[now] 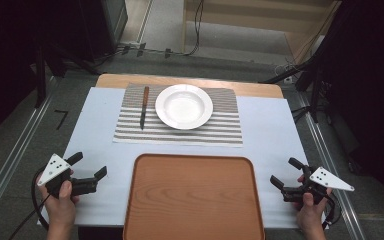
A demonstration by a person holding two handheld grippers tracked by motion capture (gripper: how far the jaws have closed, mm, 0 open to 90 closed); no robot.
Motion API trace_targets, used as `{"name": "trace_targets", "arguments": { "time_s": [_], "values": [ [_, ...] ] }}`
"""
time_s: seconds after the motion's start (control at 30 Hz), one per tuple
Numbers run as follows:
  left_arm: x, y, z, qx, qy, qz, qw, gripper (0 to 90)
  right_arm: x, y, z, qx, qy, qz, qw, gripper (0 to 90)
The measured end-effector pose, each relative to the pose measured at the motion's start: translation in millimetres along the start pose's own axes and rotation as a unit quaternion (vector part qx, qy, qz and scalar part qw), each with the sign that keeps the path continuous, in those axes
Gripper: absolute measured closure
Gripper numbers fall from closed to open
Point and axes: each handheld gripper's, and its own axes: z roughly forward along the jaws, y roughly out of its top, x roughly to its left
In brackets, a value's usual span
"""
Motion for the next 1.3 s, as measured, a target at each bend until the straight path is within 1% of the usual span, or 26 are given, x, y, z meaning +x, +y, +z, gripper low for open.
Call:
{"name": "trace_targets", "arguments": {
  "time_s": [0.1, 0.13, 0.23, 0.27, 0.33, 0.43, 0.47, 0.5, 0.53, 0.57, 0.6, 0.63, 0.67, 0.7, 0.73, 0.77, 0.8, 0.83, 0.87, 0.9, 0.93, 0.97, 1.0, 1.07, 1.23, 1.3],
  "values": [
    [-2.3, 3.0, 0.1, 0.003, 0.003, 0.003, 1.0000, 0.0, 0.0, 0.0, 0.4, -0.001, 0.002, -0.002, 1.0000, 0.0],
    [-6.7, 7.1, 0.4, 0.000, 0.000, 0.005, 1.0000, 0.0, 0.2, 0.1, 0.3, 0.001, 0.002, -0.002, 1.0000, 0.0],
    [-10.9, 12.9, 1.0, 0.001, 0.001, 0.011, 0.9999, 0.0, 0.8, 0.1, 0.1, 0.001, 0.000, -0.004, 1.0000, 0.0],
    [-15.2, 19.2, 2.9, 0.003, 0.002, 0.015, 0.9999, 0.0, 1.3, 0.0, -0.1, 0.001, 0.003, -0.005, 1.0000, 0.0],
    [-16.7, 22.5, 3.8, 0.002, 0.001, 0.016, 0.9999, 0.0, 1.2, 0.0, 0.1, 0.000, 0.004, -0.006, 1.0000, 0.0],
    [-21.0, 33.5, 6.6, -0.003, -0.006, 0.008, 1.0000, 0.0, 1.3, 0.0, 0.0, 0.000, 0.005, -0.005, 1.0000, 0.0],
    [-22.9, 40.4, 8.5, -0.008, -0.004, 0.015, 0.9999, 0.0, 1.4, 0.0, -0.1, 0.000, 0.005, -0.005, 1.0000, 0.0],
    [-22.9, 40.4, 8.5, -0.008, -0.004, 0.015, 0.9999, 0.0, 1.4, 0.0, -0.1, 0.000, 0.005, -0.005, 1.0000, 0.0],
    [-23.9, 50.1, 12.8, -0.007, -0.006, 0.020, 0.9998, 0.0, 1.3, 0.0, -0.3, -0.001, 0.004, -0.006, 1.0000, 0.0],
    [-24.4, 55.2, 15.0, -0.008, -0.009, 0.019, 0.9997, 0.0, 1.4, 0.0, -0.2, -0.001, 0.003, -0.005, 1.0000, 0.0],
    [-24.4, 55.2, 15.0, -0.008, -0.009, 0.019, 0.9997, 0.0, 1.4, 0.0, -0.1, 0.000, 0.002, -0.004, 1.0000, 0.0],
    [-24.6, 60.3, 17.6, -0.009, -0.012, 0.020, 0.9997, 0.0, 1.4, 0.0, -0.1, 0.000, 0.002, -0.004, 1.0000, 0.0],
    [-25.3, 70.4, 23.0, -0.011, -0.010, 0.024, 0.9996, 0.0, 1.4, 0.0, -0.1, -0.001, 0.003, -0.005, 1.0000, 0.0],
    [-25.3, 70.4, 23.0, -0.011, -0.010, 0.024, 0.9996, 0.0, 1.4, 0.0, -0.1, -0.001, 0.003, -0.005, 1.0000, 0.0],
    [-25.8, 79.5, 29.1, -0.012, -0.012, 0.027, 0.9995, 0.0, 1.4, -0.1, -0.2, 0.000, 0.002, -0.003, 1.0000, 0.0],
    [-25.8, 79.5, 29.1, -0.012, -0.012, 0.027, 0.9995, 0.0, 1.4, -0.1, -0.2, 0.000, 0.002, -0.003, 1.0000, 0.0],
    [-25.8, 87.4, 35.7, -0.012, -0.014, 0.030, 0.9994, 0.0, 1.1, -0.1, -0.2, 0.000, 0.001, -0.003, 1.0000, 0.0],
    [-25.8, 87.4, 35.7, -0.012, -0.014, 0.030, 0.9994, 0.0, 1.1, -0.1, -0.1, 0.000, 0.000, -0.002, 1.0000, 0.0],
    [-25.4, 93.9, 43.2, -0.010, -0.017, 0.027, 0.9995, 0.0, 1.1, -0.1, 0.0, 0.000, 0.000, -0.002, 1.0000, 0.0],
    [-25.4, 93.9, 43.2, -0.010, -0.017, 0.027, 0.9995, 0.0, 0.9, 0.0, -0.1, 0.000, 0.000, -0.002, 1.0000, 0.0],
    [-25.6, 98.6, 50.7, -0.008, -0.016, 0.027, 0.9995, 0.0, 0.8, -0.1, 0.0, 0.000, 0.000, -0.001, 1.0000, 0.0],
    [-25.6, 98.6, 50.7, -0.008, -0.016, 0.027, 0.9995, 0.0, 0.8, -0.1, 0.0, 0.000, 0.000, -0.001, 1.0000, 0.0],
    [-25.7, 102.3, 58.3, -0.004, -0.014, 0.028, 0.9995, 0.0, 0.0, -0.1, 0.0, -0.004, 0.000, -0.002, 1.0000, 0.0],
    [-25.1, 104.3, 62.6, -0.001, -0.014, 0.028, 0.9995, 0.1, -0.4, -0.2, -0.4, -0.006, 0.001, 0.000, 1.0000, 0.0],
    [-21.8, 113.4, 78.4, 0.001, -0.024, 0.023, 0.9994, 0.0, 0.2, -0.3, -1.3, -0.008, -0.007, 0.001, 0.9999, 0.0],
    [-20.6, 117.9, 84.8, 0.002, -0.024, 0.021, 0.9995, 0.0, 0.2, -0.3, -1.4, -0.009, -0.007, 0.001, 0.9999, 0.0]
  ]
}}
